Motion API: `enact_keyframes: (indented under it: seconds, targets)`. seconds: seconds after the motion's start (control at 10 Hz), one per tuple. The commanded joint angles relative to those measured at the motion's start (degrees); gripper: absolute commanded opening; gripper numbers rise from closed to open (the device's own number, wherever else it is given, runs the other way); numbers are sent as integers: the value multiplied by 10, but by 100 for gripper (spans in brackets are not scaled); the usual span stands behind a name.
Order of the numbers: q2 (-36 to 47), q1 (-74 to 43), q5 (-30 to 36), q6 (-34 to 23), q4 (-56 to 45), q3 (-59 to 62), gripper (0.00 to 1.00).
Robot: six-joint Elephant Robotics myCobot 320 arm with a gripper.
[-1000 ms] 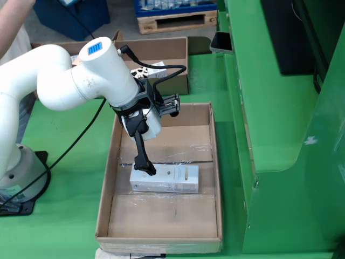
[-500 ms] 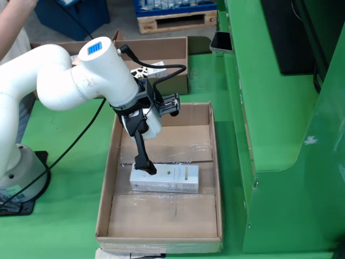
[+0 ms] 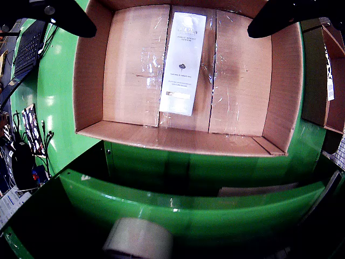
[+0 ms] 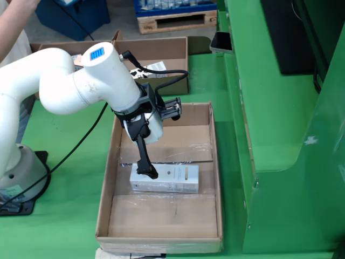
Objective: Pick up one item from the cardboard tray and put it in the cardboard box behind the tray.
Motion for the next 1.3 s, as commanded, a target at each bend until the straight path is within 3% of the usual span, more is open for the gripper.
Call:
enact_keyframes:
  seconds: [0.0,1.2]
  targets:
    - [16,-2,5,-8,21,-4,100]
    - [-9,-12,10,-19,51,-14,100]
